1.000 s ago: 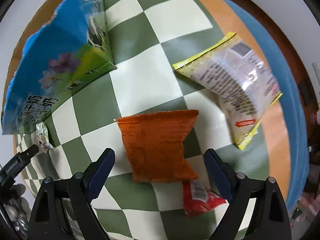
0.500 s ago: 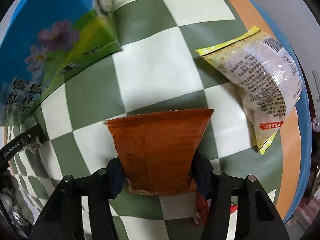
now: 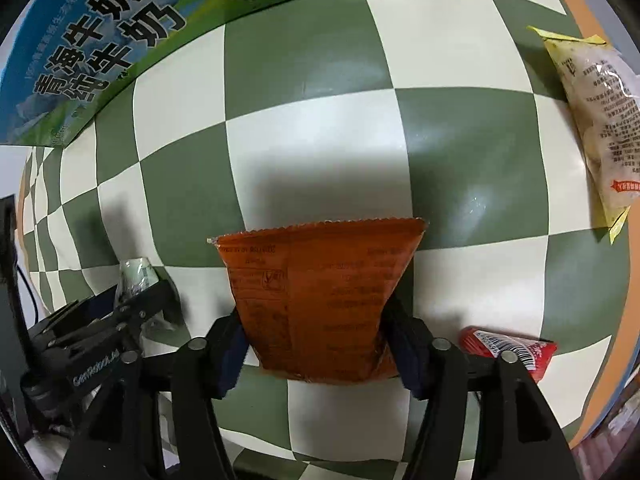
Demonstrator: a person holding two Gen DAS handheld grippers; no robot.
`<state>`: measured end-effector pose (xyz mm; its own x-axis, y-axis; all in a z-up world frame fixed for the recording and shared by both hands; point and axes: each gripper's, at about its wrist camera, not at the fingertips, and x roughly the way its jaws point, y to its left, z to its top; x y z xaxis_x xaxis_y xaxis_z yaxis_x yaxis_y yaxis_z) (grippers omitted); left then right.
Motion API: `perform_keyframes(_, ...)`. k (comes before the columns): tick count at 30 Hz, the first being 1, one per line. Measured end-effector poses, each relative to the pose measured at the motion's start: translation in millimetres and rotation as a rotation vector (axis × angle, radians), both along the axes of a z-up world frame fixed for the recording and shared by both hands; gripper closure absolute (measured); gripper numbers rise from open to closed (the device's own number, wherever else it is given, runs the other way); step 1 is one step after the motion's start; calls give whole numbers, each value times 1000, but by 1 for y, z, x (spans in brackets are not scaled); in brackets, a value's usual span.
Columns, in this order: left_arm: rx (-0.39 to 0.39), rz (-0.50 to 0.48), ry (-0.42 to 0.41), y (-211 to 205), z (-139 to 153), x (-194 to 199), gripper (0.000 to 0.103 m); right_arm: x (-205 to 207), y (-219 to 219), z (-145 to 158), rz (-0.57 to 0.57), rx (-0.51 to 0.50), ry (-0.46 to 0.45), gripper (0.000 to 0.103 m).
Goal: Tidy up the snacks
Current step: 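Grasp the small white pouch with the left tool while the right tool grasps the orange chip bag, then carry both packets into the box and open both tools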
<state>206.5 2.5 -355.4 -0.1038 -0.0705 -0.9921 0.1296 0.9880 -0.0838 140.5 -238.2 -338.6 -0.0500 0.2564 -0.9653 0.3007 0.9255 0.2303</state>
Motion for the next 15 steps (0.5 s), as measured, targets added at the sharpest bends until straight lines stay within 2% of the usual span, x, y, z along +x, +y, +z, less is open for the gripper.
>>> perform_keyframes(5, -3, 29, -16, 6, 3, -5, 50, -3, 2, 5, 19, -11, -5, 34)
perform_keyframes(8, 10, 25, -30, -1, 8, -7, 50, -4, 27, 9, 15, -28, -25, 39)
perform_keyframes(10, 17, 20, -46, 6, 15, -15, 50, -9, 26, 14, 13, -31, -51, 47)
perform_keyframes(15, 0, -2, -99, -16, 45, -26, 50, -9, 24, 37, -6, 7, -103, 50)
